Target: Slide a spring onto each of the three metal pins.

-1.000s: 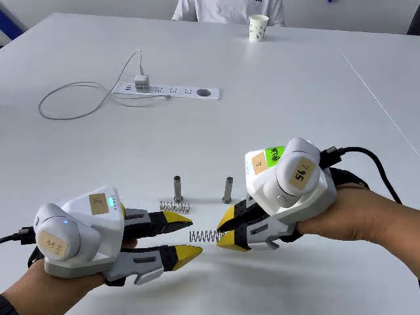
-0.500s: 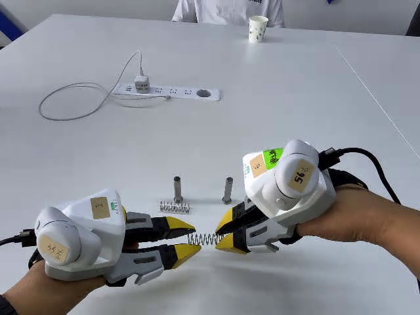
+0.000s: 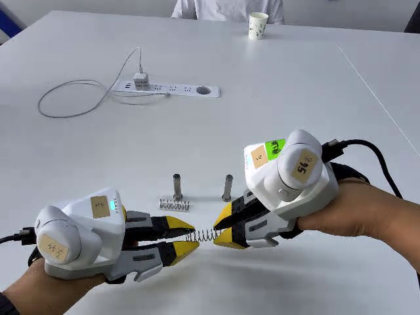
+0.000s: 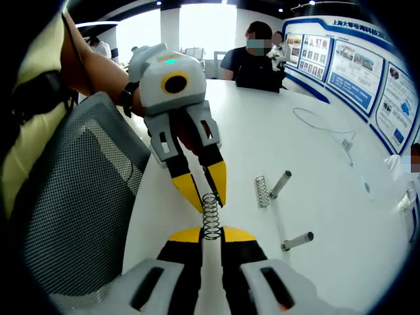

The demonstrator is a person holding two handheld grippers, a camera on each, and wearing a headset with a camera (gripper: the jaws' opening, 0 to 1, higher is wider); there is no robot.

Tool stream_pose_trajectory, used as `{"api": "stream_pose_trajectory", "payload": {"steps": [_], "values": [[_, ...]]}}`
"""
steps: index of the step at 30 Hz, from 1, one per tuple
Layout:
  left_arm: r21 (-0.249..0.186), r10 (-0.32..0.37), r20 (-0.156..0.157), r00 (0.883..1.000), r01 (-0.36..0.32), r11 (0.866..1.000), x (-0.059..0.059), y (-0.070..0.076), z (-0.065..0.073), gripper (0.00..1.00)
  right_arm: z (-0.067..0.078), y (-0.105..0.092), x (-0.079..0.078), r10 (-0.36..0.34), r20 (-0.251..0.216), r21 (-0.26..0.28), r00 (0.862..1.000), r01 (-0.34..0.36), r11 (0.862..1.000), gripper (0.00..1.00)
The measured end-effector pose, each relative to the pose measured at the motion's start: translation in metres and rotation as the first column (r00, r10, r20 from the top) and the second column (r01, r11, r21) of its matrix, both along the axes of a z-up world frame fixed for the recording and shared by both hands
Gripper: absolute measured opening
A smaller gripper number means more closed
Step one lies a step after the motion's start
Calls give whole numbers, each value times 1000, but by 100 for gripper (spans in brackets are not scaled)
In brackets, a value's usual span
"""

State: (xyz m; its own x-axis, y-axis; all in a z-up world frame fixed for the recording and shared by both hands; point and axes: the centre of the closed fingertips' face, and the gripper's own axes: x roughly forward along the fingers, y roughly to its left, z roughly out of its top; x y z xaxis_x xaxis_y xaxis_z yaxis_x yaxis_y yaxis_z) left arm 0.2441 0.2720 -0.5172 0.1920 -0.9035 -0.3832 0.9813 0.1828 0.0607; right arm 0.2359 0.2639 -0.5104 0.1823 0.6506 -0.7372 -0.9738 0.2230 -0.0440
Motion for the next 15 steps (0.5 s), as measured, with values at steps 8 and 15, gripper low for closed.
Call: {"api": "stream_pose_trajectory", "payload": {"steps": [8, 15], "values": [[-1, 4, 2, 1000, -4, 1000, 1, 1, 1, 12, 11, 6, 1, 3, 17, 27, 1000, -4, 1000, 11], [-5, 7, 5, 1000, -7, 1000, 2, 1, 2, 12, 18, 10, 2, 5, 33, 48, 999, -7, 999, 11]]}}
